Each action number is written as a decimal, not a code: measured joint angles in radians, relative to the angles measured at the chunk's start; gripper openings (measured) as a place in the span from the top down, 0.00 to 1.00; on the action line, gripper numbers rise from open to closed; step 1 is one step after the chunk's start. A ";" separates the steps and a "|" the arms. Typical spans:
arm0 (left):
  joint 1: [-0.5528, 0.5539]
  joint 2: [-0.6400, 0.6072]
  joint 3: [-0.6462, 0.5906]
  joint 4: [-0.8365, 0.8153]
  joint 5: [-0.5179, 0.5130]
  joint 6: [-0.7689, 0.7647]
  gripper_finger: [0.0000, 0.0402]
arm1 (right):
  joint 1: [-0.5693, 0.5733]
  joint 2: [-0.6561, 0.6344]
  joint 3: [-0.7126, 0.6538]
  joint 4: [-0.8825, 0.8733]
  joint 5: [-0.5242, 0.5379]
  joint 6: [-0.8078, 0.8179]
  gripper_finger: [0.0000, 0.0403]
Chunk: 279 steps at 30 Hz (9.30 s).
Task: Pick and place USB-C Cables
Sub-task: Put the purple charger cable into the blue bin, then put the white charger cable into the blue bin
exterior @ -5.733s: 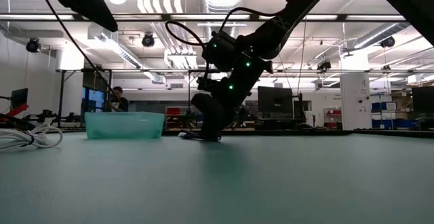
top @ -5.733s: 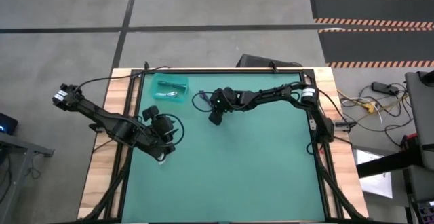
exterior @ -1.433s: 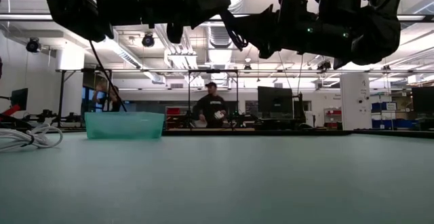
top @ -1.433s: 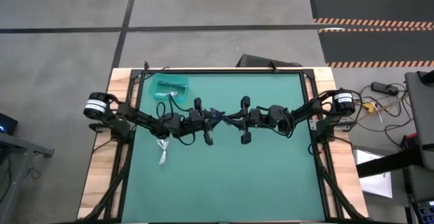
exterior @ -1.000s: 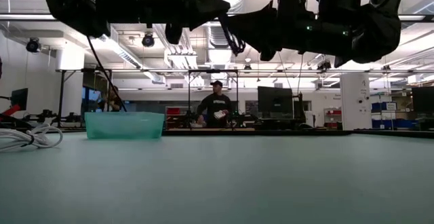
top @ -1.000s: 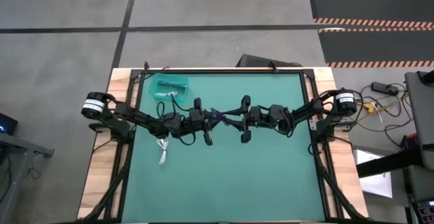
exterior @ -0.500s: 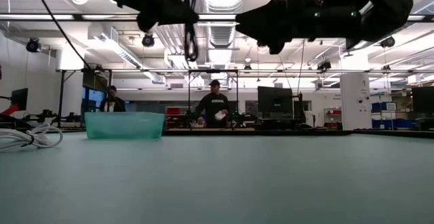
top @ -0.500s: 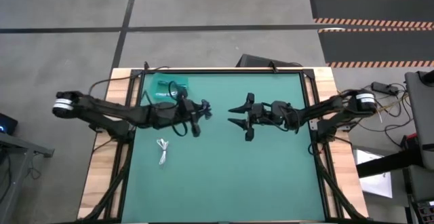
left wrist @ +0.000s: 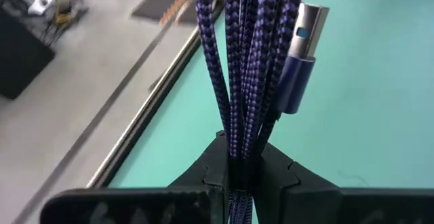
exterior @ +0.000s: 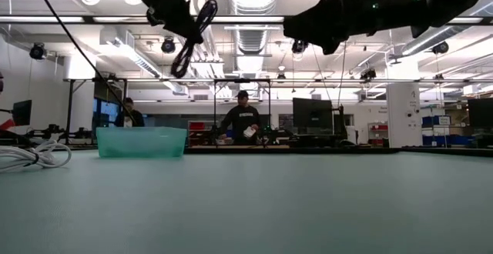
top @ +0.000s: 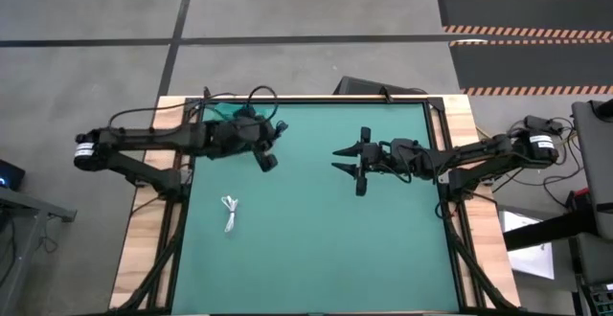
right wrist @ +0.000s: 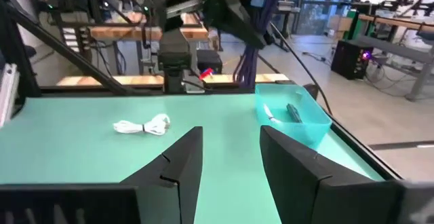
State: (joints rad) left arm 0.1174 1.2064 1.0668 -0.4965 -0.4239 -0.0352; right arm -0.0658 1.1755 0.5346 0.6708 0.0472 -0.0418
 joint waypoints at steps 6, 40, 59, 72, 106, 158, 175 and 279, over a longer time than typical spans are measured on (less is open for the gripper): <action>0.117 0.059 0.135 -0.278 0.000 0.119 0.96 | 0.000 -0.010 0.000 -0.031 0.007 -0.004 0.67; 0.657 0.432 0.264 -0.541 0.110 0.887 0.95 | 0.000 -0.009 0.000 -0.034 0.035 0.008 0.70; 0.686 0.531 0.262 -0.544 0.167 0.959 0.95 | 0.000 -0.009 0.000 -0.039 0.035 0.005 0.71; 0.700 0.615 0.262 -0.530 0.171 0.969 0.95 | 0.000 -0.009 0.000 -0.054 0.033 0.005 0.71; 0.714 0.638 0.251 -0.463 0.161 0.982 0.86 | 0.000 -0.009 0.000 -0.068 0.033 0.004 0.71; -0.223 0.111 0.090 -0.454 0.007 -0.493 0.77 | 0.000 0.051 0.000 -0.040 0.033 -0.048 0.71; -0.477 0.132 -0.110 -0.455 0.297 -1.153 0.78 | 0.000 0.072 0.000 0.016 0.032 -0.090 0.71; -0.446 0.291 -0.119 -0.378 0.285 -0.944 0.94 | 0.002 0.047 -0.110 0.157 -0.004 -0.195 0.71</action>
State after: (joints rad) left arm -0.3286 1.4971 0.9477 -0.8745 -0.1388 -0.9793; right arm -0.0635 1.2220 0.4248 0.8276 0.0429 -0.2363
